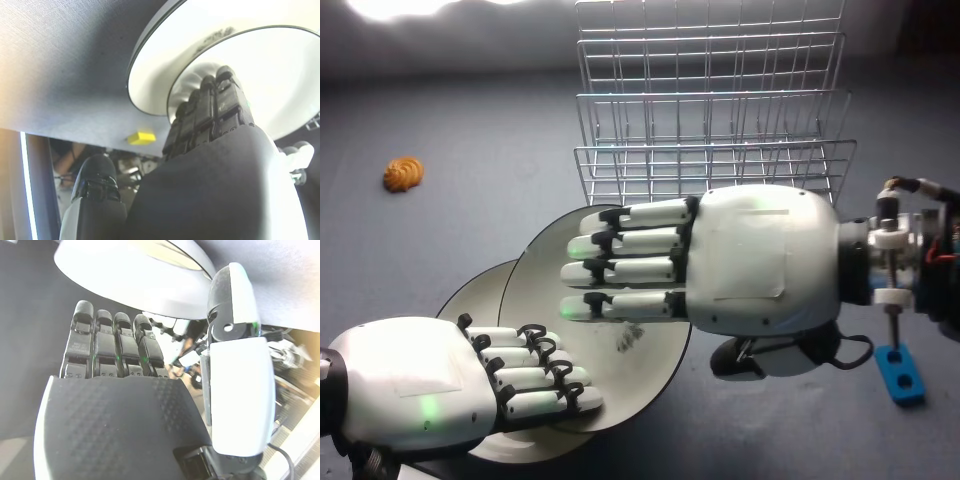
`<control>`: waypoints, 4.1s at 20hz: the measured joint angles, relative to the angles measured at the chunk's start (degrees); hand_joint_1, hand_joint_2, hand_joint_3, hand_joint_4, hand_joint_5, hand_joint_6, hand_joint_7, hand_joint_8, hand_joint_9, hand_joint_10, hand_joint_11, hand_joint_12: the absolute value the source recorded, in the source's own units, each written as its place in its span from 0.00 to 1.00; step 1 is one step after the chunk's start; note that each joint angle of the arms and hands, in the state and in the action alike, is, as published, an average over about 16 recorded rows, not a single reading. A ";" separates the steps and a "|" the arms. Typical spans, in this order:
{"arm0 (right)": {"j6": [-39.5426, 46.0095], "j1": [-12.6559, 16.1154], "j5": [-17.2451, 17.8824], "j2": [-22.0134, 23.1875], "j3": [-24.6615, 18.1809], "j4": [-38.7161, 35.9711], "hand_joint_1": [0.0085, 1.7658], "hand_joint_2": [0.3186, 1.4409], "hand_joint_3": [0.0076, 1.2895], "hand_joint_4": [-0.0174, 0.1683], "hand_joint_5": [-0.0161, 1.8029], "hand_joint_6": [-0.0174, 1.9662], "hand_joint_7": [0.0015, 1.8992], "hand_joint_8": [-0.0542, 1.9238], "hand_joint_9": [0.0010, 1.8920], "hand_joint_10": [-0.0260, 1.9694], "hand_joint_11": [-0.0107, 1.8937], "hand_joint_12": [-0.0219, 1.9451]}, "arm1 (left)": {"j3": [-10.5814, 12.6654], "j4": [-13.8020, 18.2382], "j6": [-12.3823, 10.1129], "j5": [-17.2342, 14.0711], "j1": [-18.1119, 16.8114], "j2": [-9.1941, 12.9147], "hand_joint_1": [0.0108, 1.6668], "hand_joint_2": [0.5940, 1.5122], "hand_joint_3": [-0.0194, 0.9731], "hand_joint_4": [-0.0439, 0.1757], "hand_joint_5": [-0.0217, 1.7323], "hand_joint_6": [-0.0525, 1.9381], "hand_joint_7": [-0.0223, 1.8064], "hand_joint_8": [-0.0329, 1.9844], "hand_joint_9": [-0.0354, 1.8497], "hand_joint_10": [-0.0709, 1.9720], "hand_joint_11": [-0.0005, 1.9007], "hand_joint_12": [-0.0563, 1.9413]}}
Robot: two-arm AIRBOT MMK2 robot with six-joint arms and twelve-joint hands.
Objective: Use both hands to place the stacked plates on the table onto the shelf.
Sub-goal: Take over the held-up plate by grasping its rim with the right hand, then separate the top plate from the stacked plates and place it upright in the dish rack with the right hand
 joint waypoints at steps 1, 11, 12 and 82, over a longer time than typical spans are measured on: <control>-0.14 0.04 -0.15 -0.76 0.52 -0.16 0.56 0.62 0.01 0.11 0.07 0.02 0.02 0.03 0.02 0.02 0.02 0.16 | 0.00 -0.01 0.00 -0.07 0.00 0.00 0.00 0.66 0.04 0.17 0.00 0.01 0.01 0.00 0.03 0.04 0.01 0.03; -1.13 0.38 0.22 -7.85 5.92 -1.01 0.60 0.62 0.01 0.11 0.24 0.01 0.22 0.03 0.21 0.03 0.09 0.45 | 0.10 -0.04 -0.02 -0.82 0.09 -0.04 0.00 0.65 0.04 0.17 0.00 0.01 0.01 0.01 0.03 0.04 0.01 0.03; -1.18 0.38 0.46 -8.40 6.43 -1.12 0.61 0.61 0.01 0.11 0.27 0.01 0.25 0.03 0.24 0.03 0.11 0.47 | 0.12 -0.05 -0.02 -0.92 0.11 -0.04 0.00 0.65 0.04 0.17 0.00 0.01 0.01 0.01 0.03 0.04 0.01 0.03; 26.66 20.51 -1.19 11.72 1.89 12.30 0.68 0.57 0.00 0.10 0.56 0.47 0.61 0.41 0.72 0.01 0.52 0.52 | 31.71 16.27 2.91 -50.16 -9.21 1.67 0.01 0.60 0.04 0.20 0.06 0.03 0.04 0.02 0.03 0.04 0.01 0.03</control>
